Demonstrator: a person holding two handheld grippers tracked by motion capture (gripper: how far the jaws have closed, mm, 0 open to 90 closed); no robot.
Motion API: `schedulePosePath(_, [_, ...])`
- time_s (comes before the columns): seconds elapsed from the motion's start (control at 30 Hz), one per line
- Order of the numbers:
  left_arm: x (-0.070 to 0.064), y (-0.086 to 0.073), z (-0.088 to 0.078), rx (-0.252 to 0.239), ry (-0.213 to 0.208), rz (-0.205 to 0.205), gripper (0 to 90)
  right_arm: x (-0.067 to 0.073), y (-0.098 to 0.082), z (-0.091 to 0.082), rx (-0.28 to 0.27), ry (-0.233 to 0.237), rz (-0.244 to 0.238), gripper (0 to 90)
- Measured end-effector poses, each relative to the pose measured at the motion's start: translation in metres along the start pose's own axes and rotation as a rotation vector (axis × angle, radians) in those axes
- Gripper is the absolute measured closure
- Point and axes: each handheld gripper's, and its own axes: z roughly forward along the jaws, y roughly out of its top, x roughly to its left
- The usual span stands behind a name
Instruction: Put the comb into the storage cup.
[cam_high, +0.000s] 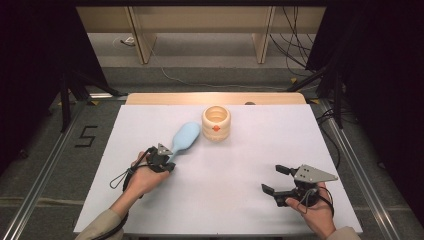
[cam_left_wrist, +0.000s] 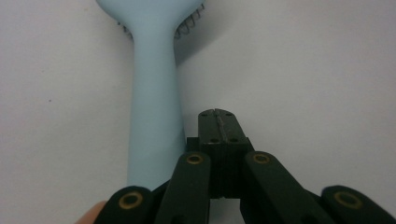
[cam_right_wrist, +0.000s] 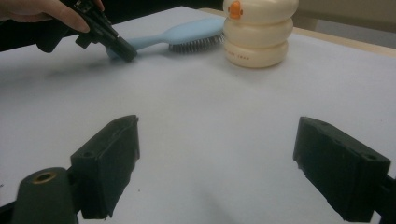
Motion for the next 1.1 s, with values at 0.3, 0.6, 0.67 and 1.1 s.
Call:
schedulePosePath(0.3, [0.012, 0.001, -0.001, -0.001, 0.036, -0.018, 89.9, 0.000, 0.000, 0.000, 0.004, 0.002, 0.001, 15.6])
schedulePosePath(0.6, [0.020, 0.001, 0.001, -0.004, 0.060, -0.030, 89.8, 0.000, 0.000, 0.001, 0.004, 0.004, -0.001, 15.6])
schedulePosePath(0.67, [0.021, 0.000, 0.001, -0.005, 0.066, -0.031, 89.8, 0.000, 0.000, 0.001, 0.005, 0.005, -0.001, 15.6])
schedulePosePath(1.1, [0.022, -0.002, -0.006, -0.037, 0.008, -0.015, 79.9, 0.001, 0.000, 0.000, 0.001, 0.008, -0.001, 15.6])
